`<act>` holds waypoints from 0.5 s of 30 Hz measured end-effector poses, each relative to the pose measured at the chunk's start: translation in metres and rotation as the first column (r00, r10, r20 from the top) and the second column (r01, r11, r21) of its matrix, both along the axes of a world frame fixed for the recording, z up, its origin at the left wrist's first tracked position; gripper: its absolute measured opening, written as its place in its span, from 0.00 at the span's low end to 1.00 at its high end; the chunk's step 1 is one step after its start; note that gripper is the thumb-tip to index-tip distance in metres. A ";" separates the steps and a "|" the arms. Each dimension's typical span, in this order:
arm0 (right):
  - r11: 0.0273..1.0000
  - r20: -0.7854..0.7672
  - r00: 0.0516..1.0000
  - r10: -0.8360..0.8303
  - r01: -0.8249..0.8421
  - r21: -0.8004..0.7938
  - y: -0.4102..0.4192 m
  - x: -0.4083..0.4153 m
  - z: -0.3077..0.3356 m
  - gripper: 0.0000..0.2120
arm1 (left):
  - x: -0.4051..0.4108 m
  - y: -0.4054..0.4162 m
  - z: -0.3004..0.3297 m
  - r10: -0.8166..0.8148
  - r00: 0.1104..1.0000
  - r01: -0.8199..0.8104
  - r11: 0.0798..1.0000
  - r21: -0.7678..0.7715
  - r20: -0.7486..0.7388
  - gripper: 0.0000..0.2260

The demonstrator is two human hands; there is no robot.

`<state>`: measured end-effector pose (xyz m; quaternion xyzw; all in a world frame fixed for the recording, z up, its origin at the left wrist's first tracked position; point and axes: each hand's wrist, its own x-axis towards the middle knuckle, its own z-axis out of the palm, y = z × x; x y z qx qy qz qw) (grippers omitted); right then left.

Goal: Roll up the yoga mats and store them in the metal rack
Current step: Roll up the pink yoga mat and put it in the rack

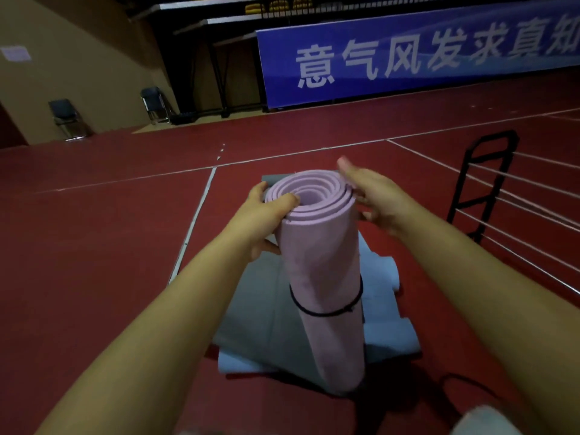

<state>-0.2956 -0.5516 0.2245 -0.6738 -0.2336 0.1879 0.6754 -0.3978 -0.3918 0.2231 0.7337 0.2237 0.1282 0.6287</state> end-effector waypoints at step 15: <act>0.988 -0.444 0.896 0.000 -0.068 -0.136 0.149 0.167 0.033 0.11 | 0.182 0.141 0.053 -0.219 0.745 0.135 0.975 -0.179 -0.630 0.24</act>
